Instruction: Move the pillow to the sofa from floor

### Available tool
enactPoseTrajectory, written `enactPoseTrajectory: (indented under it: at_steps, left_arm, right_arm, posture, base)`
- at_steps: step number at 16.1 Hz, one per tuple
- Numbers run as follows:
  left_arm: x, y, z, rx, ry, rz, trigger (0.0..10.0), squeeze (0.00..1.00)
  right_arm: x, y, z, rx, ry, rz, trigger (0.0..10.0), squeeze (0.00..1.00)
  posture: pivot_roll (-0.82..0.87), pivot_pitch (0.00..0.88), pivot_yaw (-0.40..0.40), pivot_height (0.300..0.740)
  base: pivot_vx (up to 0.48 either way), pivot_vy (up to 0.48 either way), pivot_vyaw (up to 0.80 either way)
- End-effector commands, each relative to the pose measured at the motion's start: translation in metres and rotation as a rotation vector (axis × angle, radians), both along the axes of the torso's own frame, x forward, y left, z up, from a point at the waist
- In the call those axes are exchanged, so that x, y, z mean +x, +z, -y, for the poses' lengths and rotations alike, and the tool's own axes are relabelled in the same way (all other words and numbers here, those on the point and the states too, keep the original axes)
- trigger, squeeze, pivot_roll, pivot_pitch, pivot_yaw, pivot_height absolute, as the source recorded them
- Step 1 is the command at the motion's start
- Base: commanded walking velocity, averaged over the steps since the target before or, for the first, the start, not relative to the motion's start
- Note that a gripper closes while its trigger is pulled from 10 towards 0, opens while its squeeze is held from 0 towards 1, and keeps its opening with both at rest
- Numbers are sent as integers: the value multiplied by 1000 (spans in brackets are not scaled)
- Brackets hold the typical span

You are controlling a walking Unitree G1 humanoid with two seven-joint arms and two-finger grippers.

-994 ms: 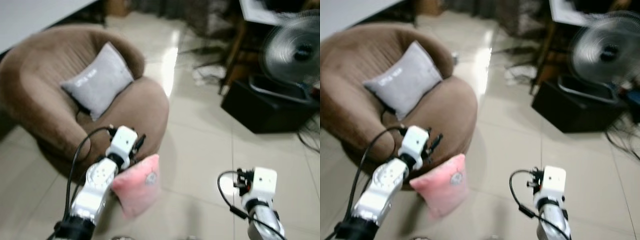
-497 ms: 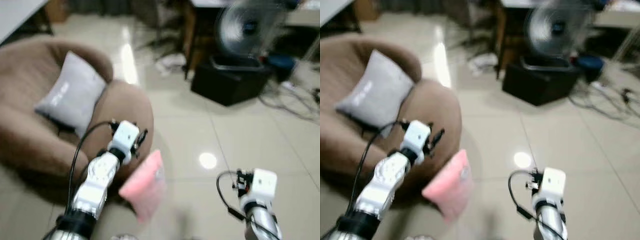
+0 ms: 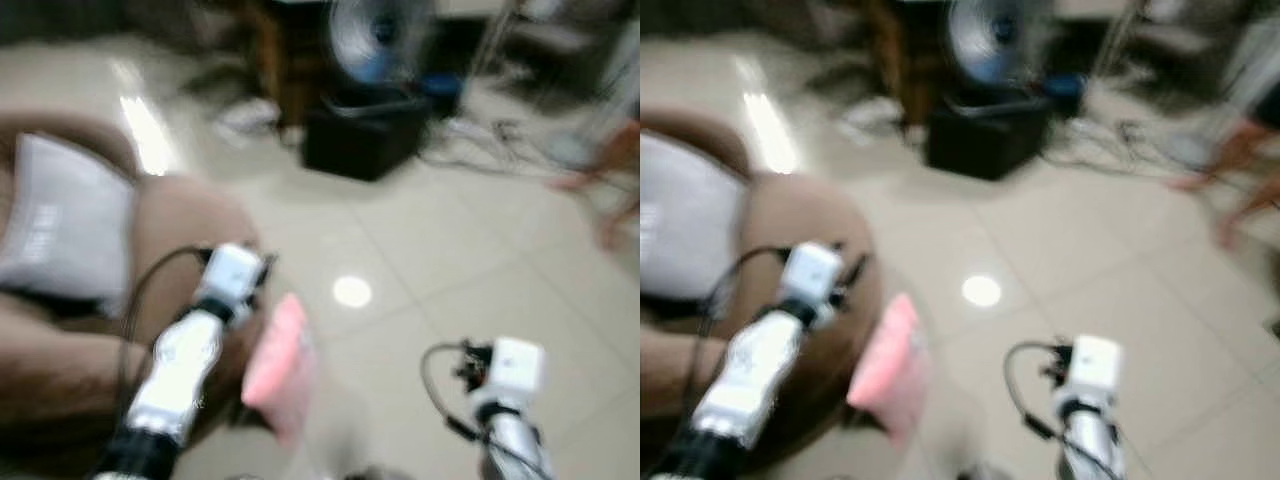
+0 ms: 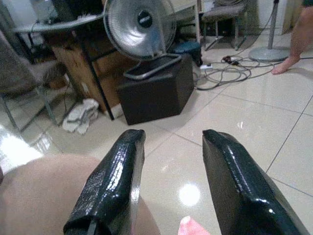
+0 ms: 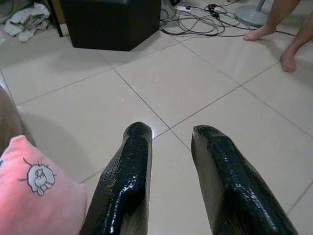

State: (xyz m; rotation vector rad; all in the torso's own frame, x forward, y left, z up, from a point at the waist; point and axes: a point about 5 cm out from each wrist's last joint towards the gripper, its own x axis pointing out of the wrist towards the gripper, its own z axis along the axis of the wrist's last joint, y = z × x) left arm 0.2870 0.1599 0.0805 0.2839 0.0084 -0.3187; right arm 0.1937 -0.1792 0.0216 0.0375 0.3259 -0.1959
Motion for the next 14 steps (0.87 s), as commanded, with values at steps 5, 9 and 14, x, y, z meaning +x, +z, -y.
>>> enactPoseTrajectory:
  at_steps: [5,9,14]
  left_arm:
    - [-24,-13,14,-42,-63,-21,10000,0]
    - [-21,-7,16,-41,-76,-3,10000,0]
    - [-16,-6,16,-37,-83,-6,10000,0]
  right_arm:
    - [17,21,-1,-121,129,130,10000,0]
    - [20,19,-3,-118,149,133,10000,0]
    - [15,14,-2,-129,156,113,10000,0]
  posture:
    - [48,40,-80,740]
    - [60,38,-88,740]
    - [47,43,-64,740]
  base:
    - [0,-96,0]
    - [226,0,0]
    - [359,0,320]
